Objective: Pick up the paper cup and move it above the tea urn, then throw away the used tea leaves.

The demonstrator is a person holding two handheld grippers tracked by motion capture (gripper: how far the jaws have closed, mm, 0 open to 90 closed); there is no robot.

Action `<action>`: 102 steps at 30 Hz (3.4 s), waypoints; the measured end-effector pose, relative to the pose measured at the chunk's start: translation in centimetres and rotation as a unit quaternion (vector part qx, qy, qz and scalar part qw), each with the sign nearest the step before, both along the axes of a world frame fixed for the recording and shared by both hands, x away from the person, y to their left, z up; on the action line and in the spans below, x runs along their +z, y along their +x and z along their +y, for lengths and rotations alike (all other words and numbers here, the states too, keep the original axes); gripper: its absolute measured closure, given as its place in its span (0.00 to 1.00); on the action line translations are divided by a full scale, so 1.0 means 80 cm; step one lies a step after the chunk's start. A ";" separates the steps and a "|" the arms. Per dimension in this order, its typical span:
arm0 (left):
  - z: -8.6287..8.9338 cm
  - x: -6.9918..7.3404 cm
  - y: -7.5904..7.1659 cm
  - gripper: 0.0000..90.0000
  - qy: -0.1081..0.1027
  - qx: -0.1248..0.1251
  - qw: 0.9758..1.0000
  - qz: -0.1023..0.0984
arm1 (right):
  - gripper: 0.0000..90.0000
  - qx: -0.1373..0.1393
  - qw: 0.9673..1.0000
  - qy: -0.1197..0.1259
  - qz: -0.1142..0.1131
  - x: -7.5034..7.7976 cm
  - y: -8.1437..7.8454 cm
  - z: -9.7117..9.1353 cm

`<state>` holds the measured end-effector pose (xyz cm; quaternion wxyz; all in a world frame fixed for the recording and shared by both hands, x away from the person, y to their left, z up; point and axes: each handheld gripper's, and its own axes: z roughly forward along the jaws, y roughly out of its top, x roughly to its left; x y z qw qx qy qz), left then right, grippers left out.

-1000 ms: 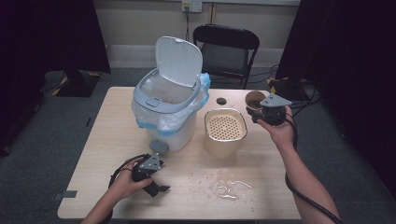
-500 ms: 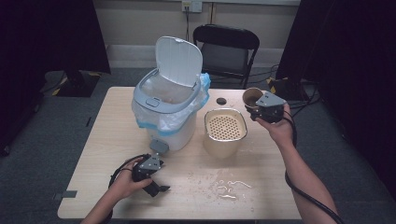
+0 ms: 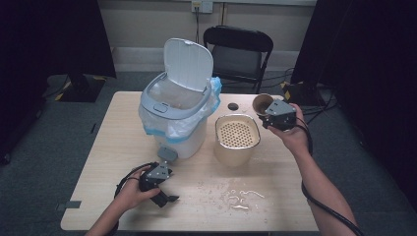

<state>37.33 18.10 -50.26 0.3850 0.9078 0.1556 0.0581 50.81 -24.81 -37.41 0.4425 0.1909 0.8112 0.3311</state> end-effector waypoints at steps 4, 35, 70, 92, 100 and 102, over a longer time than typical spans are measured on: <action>0.000 0.000 0.000 0.00 0.000 0.000 1.000 -0.001 | 0.38 0.005 1.000 -0.001 -0.004 0.002 -0.001 0.003; 0.000 0.000 0.000 0.00 0.000 0.001 1.000 -0.001 | 0.39 0.030 0.989 -0.121 -0.074 0.022 -0.009 0.028; 0.000 0.000 0.000 0.00 0.000 -0.002 1.000 0.000 | 0.39 0.013 0.770 -0.525 -0.362 0.021 -0.027 0.075; 0.001 0.000 0.001 0.00 0.000 -0.006 1.000 -0.001 | 0.39 0.016 0.745 -0.549 -0.379 0.021 -0.032 0.079; 0.000 -0.001 0.000 0.00 -0.003 0.000 1.000 -0.005 | 0.39 0.028 0.728 -0.564 -0.390 0.020 -0.034 0.084; 0.000 -0.001 0.001 0.00 -0.003 -0.001 1.000 -0.005 | 0.39 0.029 0.723 -0.566 -0.394 0.022 -0.035 0.085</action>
